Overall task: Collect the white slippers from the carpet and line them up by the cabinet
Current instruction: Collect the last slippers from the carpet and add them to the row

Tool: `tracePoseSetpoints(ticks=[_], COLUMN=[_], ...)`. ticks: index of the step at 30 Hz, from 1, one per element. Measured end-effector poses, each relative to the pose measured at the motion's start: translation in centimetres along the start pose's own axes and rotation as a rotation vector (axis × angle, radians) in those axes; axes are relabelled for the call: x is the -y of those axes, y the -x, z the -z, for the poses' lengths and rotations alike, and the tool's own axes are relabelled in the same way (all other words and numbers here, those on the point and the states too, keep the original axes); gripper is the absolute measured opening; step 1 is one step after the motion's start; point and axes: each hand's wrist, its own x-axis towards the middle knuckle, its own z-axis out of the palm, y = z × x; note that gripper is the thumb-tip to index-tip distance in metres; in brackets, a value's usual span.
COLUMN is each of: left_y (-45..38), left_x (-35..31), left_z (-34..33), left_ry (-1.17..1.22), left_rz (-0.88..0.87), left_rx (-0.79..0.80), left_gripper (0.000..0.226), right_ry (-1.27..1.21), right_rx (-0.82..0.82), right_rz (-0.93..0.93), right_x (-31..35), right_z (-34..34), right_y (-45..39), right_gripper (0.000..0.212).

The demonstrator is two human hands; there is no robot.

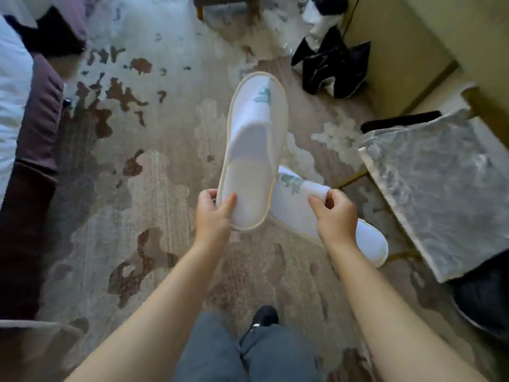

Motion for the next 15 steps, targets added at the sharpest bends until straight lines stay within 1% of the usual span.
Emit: tracePoseSetpoints(ticks=[3,6,8,11,13,15], left_y=[1.0,2.2,3.1,4.9,6.3,7.8], left_x=[-1.6,-2.6,-3.0,-3.0,-2.7,-2.3], left_z=[-5.6,-10.8,-14.0,-18.6,-21.1,-23.1], left_ry=[-0.015,-0.072,-0.126,-0.226,-0.275,-0.361], left_rz=[-0.060,-0.113,-0.126,-0.146,-0.155,-0.194], left_rx=[0.142,0.322,0.475,0.706,0.861,1.028], left_gripper=[0.014,0.013,0.010,0.013,0.007,0.007], right_ry=[-0.041,-0.058,-0.056,-0.049,-0.041,-0.050], right_rx=[-0.146,-0.328,-0.464,-0.670,-0.813,-0.982], right_rz=[-0.043,-0.106,-0.170,-0.304,-0.391,-0.477], right_x=[-1.3,-3.0,-4.3,-6.5,-7.8,-8.6], right_z=[5.7,10.8,13.6,16.7,18.0,18.7], right_y=[-1.0,-0.7,0.2,2.4,4.6,7.7], right_gripper=[0.040,0.044,0.046,0.044,0.042,0.043])
